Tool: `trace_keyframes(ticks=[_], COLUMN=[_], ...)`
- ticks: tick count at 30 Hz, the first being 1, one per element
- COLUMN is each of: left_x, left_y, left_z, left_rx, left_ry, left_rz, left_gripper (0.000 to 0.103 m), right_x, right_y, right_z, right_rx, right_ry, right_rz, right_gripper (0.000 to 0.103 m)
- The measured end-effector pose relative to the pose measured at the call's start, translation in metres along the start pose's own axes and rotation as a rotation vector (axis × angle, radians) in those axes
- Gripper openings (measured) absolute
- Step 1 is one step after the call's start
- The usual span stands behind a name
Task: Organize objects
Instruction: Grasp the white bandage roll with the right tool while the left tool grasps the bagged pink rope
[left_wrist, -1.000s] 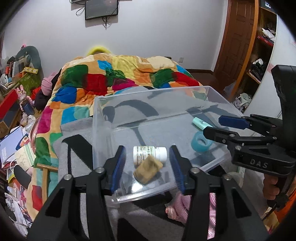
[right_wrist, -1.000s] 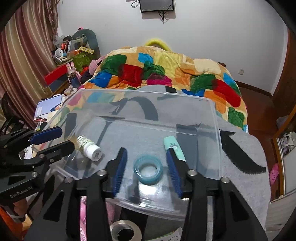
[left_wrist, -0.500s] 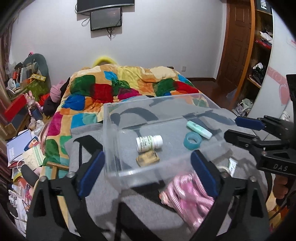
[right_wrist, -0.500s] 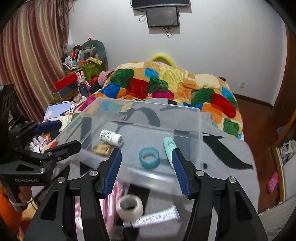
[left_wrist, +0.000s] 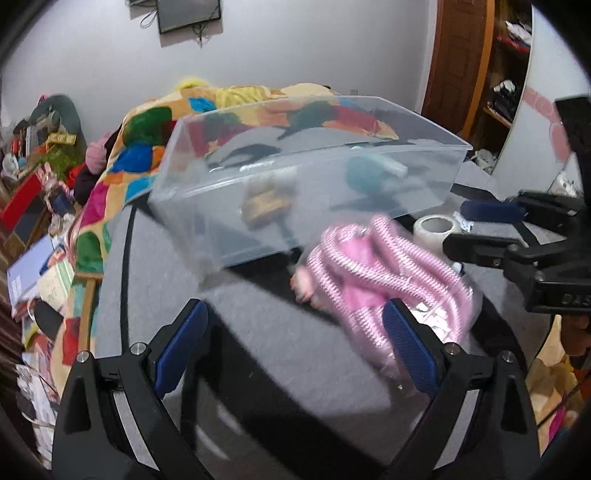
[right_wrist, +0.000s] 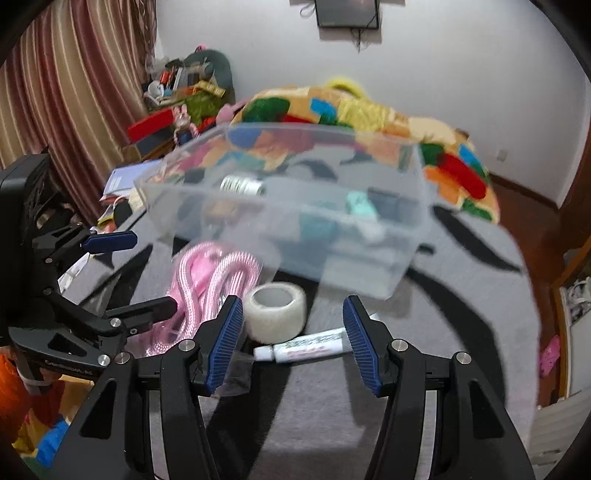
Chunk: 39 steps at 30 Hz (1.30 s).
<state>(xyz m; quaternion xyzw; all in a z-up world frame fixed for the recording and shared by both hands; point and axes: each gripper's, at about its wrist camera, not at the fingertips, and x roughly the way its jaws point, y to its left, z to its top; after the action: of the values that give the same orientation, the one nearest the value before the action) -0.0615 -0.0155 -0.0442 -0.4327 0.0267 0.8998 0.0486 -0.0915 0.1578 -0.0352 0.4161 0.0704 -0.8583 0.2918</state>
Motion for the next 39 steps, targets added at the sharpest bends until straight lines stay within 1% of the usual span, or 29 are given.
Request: trace_keyframes(ticks=[2,3,4,5,7,9,12,15,18,20,23,25,27,30,31,32,33,34,35,39], left_x=[-0.002,-0.004,-0.005,-0.006,-0.007,-0.01,-0.015,-0.015,-0.005,0.002,0.008,0.014,0.018,0.016,0.016,0.017,0.019,0.018,0.018,0.005], left_y=[0.01,0.014,0.017,0.019,0.021,0.019,0.011,-0.006,-0.023,-0.029,-0.028,-0.028,-0.033,-0.043,-0.045,-0.047,-0.049,-0.052,-0.052,-0.049], left_z=[-0.004,-0.005,-0.007,-0.007,-0.006,-0.002,0.001,0.005,0.006,0.005,0.007,0.008,0.007,0.007,0.007,0.006,0.005,0.004,0.003,-0.004], left_rx=[-0.023,-0.029,-0.034,-0.038,-0.041,-0.044,-0.049,-0.033,-0.009,-0.019,-0.062,-0.089,-0.081,-0.042,-0.036,-0.028,-0.015,0.009,0.016,0.031], left_ry=[0.008,0.01,0.014,0.018,0.03,0.025,0.013,0.016,0.046,0.062,0.06,0.078,0.094,0.077,0.069,0.069,0.069,0.052,0.044,0.007], left_rz=[-0.006,-0.004,0.001,0.002,0.004,0.011,-0.029,-0.07,-0.087,-0.102,-0.132,-0.16,-0.165,-0.148,-0.144,-0.135,-0.109,-0.07,-0.062,-0.081], left_gripper=[0.097,0.097,0.097,0.097,0.097,0.097,0.097,0.097,0.097,0.097,0.097,0.097,0.097,0.096,0.095,0.084,0.075,0.071,0.067,0.062], right_x=[0.008,0.012,0.014,0.016,0.014,0.007,-0.007,-0.022,-0.035,-0.04,-0.046,-0.046,-0.046,-0.044,-0.044,-0.043,-0.042,-0.042,-0.041,-0.043], right_y=[-0.002,-0.003,-0.003,-0.004,-0.006,-0.004,-0.003,-0.004,-0.007,-0.01,-0.013,-0.013,-0.014,-0.014,-0.014,-0.014,-0.013,-0.014,-0.014,-0.016], right_z=[-0.002,-0.003,-0.004,-0.004,-0.004,-0.005,-0.006,-0.005,-0.006,-0.006,-0.009,-0.01,-0.012,-0.014,-0.015,-0.015,-0.015,-0.016,-0.017,-0.017], right_rx=[0.01,0.014,0.015,0.02,0.03,0.03,0.027,0.023,0.03,0.038,0.048,0.047,0.049,0.055,0.056,0.057,0.057,0.057,0.058,0.067], right_ry=[0.02,0.024,0.026,0.032,0.022,0.002,-0.039,-0.072,-0.099,-0.112,-0.12,-0.12,-0.117,-0.116,-0.116,-0.114,-0.112,-0.111,-0.109,-0.115], right_rz=[0.027,0.034,0.04,0.05,0.06,0.055,0.039,0.022,0.017,0.013,0.017,0.012,0.009,0.011,0.01,0.011,0.012,0.012,0.01,0.006], right_gripper=[0.053,0.048,0.039,0.034,0.034,0.034,0.034,0.034,0.034,0.034,0.034,0.034,0.034,0.034,0.034,0.034,0.034,0.034,0.034,0.034])
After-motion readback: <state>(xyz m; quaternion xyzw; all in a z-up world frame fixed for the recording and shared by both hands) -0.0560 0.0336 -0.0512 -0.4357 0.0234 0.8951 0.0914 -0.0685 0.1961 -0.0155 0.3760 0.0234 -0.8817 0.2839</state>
